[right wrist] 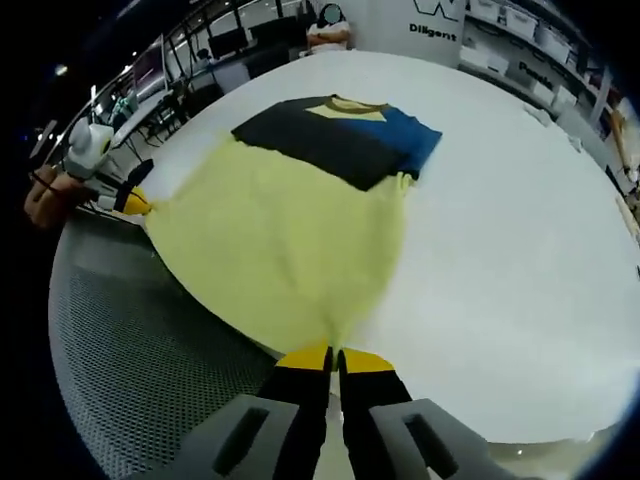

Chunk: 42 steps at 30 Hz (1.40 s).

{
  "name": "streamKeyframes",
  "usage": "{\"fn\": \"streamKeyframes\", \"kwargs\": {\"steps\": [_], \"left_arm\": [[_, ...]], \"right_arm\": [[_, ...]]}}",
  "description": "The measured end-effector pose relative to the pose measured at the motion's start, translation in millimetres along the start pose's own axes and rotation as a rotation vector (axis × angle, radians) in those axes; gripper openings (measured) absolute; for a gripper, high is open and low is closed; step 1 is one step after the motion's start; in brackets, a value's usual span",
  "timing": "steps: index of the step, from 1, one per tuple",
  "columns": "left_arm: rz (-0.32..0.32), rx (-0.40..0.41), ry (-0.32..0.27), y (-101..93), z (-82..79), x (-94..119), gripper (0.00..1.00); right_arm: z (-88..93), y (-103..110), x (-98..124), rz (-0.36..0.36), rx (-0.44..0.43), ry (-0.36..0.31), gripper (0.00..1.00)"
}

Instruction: Fold the garment on the visible template until the final outline fits inside the template.

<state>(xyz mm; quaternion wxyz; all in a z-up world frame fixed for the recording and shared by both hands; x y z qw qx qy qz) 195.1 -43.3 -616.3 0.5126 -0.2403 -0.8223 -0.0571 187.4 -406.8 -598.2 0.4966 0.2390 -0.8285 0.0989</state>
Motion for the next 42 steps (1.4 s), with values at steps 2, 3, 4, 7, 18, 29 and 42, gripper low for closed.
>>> {"fn": "streamKeyframes", "kwargs": {"steps": [2, 3, 4, 7, 18, 29, 42], "left_arm": [[-0.005, -0.004, -0.027, 2.0, -8.4, 3, 0.0], [-0.006, -0.001, -0.036, 3.1, -11.5, 4, 0.0], [-0.01, 0.003, -0.048, 4.3, -14.7, 4, 0.0], [-0.035, 0.021, -0.092, 10.1, -26.0, 8, 0.0], [-0.038, 0.057, -0.193, 26.5, -61.2, 18, 0.0], [-0.066, 0.069, -0.27, 40.5, -103.9, 25, 0.0], [-0.081, 0.064, -0.338, 59.4, -157.6, 29, 0.0]], "right_arm": [[-9.4, -3, 3, 0.004, -0.028, -0.042, 0.0], [-12.1, -4, 4, 0.004, -0.036, -0.052, 0.0], [-15.5, -5, 6, 0.004, -0.038, -0.062, 0.0], [-22.5, -7, 9, 0.007, -0.043, -0.08, 0.0], [-64.0, -19, 22, 0.02, -0.061, -0.183, 0.0], [-99.5, -31, 29, 0.035, -0.049, -0.234, 0.0], [-148.6, -48, 29, 0.079, -0.016, -0.285, 0.0]]}}
Point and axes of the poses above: the point that each gripper's makers call its tool centre point, and the gripper's own axes: x roughly backward along the fingers, y roughly to its left, z roughly out of its underside, the point moved 3 cm from there along x, roughly backward along the fingers, and after that the axes turned 2 degrees about x, right-handed, at the moved point
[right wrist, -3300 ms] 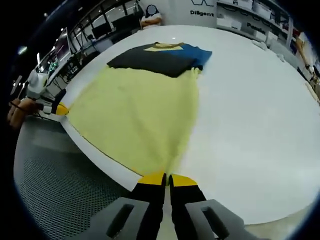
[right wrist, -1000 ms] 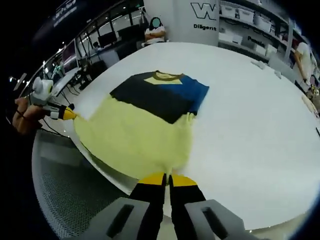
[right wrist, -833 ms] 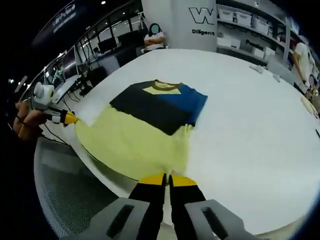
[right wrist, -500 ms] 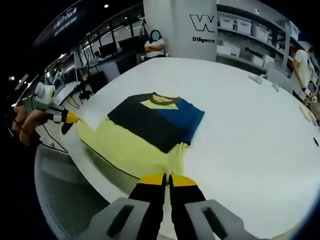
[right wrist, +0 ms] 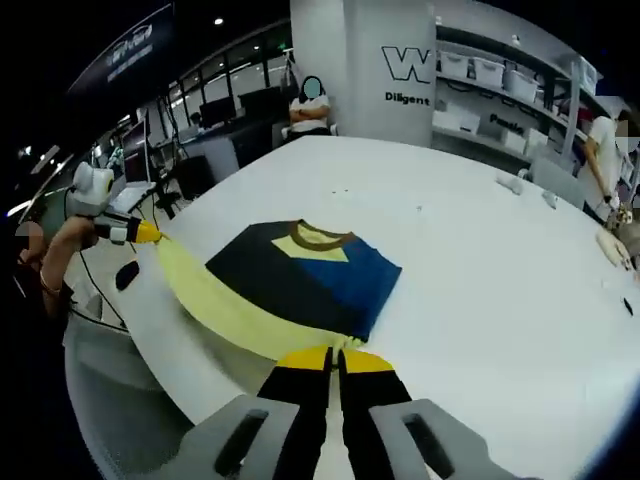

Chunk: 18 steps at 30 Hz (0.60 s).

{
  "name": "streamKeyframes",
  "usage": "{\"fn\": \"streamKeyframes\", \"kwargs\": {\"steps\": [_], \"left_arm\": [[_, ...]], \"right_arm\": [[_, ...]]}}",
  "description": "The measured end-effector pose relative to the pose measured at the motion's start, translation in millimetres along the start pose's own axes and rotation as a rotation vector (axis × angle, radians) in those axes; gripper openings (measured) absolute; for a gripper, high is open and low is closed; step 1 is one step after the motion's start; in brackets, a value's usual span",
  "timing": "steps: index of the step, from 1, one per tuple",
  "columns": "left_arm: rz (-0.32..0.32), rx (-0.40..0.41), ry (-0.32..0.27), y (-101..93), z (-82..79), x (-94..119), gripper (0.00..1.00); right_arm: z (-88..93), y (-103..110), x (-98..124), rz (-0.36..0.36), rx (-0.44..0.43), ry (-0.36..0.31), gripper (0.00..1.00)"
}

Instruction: Fold the garment on the visible template until the final outline fits inside the template.

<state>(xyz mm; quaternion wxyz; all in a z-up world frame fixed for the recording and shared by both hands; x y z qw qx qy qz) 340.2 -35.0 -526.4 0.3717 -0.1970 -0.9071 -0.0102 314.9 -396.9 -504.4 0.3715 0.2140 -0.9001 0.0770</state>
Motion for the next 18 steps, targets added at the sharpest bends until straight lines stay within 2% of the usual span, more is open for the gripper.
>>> {"fn": "streamKeyframes", "kwargs": {"steps": [5, 8, 14, 18], "left_arm": [[0.003, -0.013, -0.011, 4.3, -14.1, -8, 0.0], [0.009, -0.013, -0.026, 5.4, -25.8, -13, 0.0], [0.003, -0.038, -0.056, 7.2, -48.6, -22, 0.0], [-0.002, -0.007, -0.081, 12.6, -61.4, -31, 0.0]], "right_arm": [[-9.2, -3, -6, 0.004, 0.006, -0.006, 0.0], [-15.5, -11, -10, 0.044, 0.022, -0.003, 0.0], [-35.0, -23, -16, 0.064, -0.016, -0.055, 0.0], [-41.1, -34, -24, 0.092, -0.055, -0.068, 0.0]]}}
Point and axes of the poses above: the point that each gripper's makers call its tool centre point, and the gripper's own axes: x roughly backward along the fingers, y roughly to its left, z roughly out of its underside, the point moved 3 cm from there along x, roughly backward along the fingers, and after that the axes turned 2 degrees about x, right-handed, at the moved point
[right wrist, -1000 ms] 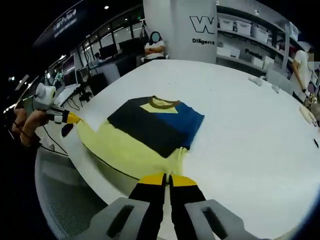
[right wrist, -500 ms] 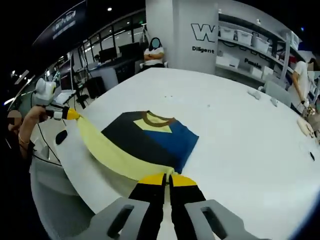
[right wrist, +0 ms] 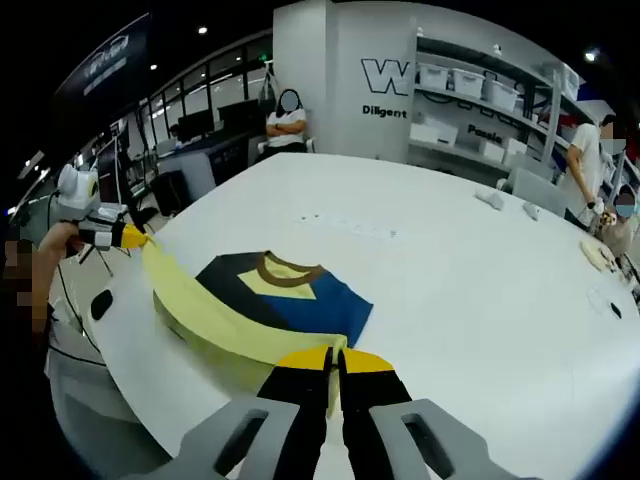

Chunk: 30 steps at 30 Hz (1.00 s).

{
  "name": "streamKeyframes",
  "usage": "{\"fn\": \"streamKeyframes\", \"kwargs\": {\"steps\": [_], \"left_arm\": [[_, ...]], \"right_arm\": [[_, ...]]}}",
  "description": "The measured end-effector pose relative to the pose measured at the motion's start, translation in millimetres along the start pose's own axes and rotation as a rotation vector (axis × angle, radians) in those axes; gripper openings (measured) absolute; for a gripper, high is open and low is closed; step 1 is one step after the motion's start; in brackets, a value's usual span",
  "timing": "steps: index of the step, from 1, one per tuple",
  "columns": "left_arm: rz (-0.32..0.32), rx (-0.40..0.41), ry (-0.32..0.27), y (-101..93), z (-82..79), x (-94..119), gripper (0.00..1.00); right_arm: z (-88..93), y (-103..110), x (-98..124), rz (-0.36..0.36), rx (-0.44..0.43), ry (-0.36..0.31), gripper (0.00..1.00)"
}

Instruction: Fold the garment on the visible template until the final outline fits inside the template.

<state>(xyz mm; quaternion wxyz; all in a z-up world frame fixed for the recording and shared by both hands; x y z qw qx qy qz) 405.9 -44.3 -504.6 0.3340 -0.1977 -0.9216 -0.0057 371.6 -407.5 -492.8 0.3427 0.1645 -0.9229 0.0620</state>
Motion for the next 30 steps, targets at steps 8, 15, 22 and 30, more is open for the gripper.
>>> {"fn": "streamKeyframes", "kwargs": {"steps": [8, 15, 22, 30], "left_arm": [[-0.015, 0.049, -0.028, 10.5, -13.2, -17, 0.0], [-0.032, 0.082, -0.023, 22.8, -18.1, -39, 0.0], [-0.031, 0.134, -0.004, 31.3, -14.5, -60, 0.0], [-0.05, 0.204, 0.018, 44.9, -4.9, -86, 0.0]], "right_arm": [[-14.1, -9, -18, 0.007, -0.025, -0.024, 0.0], [-23.3, -19, -40, 0.022, -0.037, -0.032, 0.0], [-24.5, -28, -67, 0.026, -0.066, -0.008, 0.0], [-21.1, -37, -97, 0.045, -0.087, 0.028, 0.0]]}}
Point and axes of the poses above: the point that each gripper's makers call its tool centre point, and the gripper's own axes: x roughly backward along the fingers, y roughly to its left, z roughly out of its underside, the point moved 3 cm from there along x, roughly backward along the fingers, and after that the axes turned 2 degrees about x, right-handed, at the moved point
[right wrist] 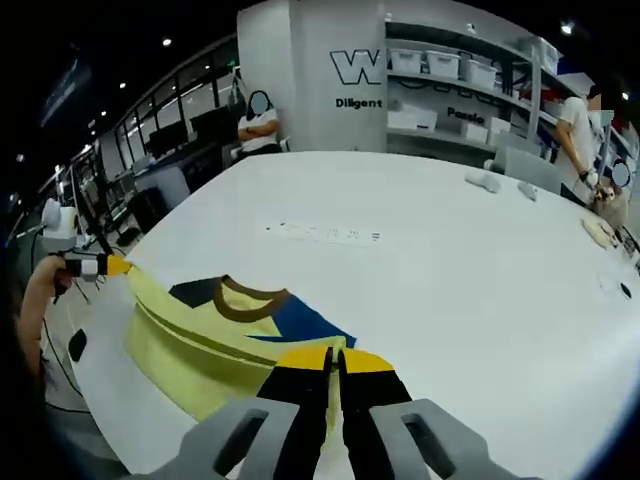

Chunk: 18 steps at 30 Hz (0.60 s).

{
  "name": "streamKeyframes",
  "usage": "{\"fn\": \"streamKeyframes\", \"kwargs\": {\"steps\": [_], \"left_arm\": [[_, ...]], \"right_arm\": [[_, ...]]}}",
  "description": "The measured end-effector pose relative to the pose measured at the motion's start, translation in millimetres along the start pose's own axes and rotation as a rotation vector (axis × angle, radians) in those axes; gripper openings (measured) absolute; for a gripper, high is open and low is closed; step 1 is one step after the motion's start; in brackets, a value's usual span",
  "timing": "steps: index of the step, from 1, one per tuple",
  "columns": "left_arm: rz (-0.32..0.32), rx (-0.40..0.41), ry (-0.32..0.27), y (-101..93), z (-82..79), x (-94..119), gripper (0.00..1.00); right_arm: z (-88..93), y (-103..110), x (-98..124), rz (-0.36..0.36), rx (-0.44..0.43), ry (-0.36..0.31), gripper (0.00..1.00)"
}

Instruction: Fold the garment on the visible template until the final outline fits inside the template.

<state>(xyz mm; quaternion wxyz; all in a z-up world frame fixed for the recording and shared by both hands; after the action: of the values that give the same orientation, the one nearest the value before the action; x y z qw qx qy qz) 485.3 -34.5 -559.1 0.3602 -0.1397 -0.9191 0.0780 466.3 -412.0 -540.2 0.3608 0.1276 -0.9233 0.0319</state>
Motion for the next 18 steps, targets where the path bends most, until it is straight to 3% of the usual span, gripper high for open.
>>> {"fn": "streamKeyframes", "kwargs": {"steps": [5, 18], "left_arm": [[-0.015, 0.045, 0.004, 7.0, 3.6, -16, 0.0], [-0.055, 0.05, -0.018, 21.2, 17.5, -57, 0.0]], "right_arm": [[4.3, -3, -21, 0.016, 0.0, 0.026, 0.0], [13.6, -10, -62, 0.069, -0.011, 0.031, 0.0]]}}
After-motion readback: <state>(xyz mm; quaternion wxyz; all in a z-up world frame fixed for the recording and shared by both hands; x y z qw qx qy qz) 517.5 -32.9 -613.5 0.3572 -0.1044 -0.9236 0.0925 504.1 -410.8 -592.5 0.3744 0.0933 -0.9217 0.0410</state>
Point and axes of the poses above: the point that each gripper's makers call its tool centre point, and the gripper's own axes: x roughly backward along the fingers, y roughly to its left, z roughly out of its underside, the point moved 3 cm from there along x, roughly backward along the fingers, and after that the axes turned 2 degrees about x, right-handed, at the moved point
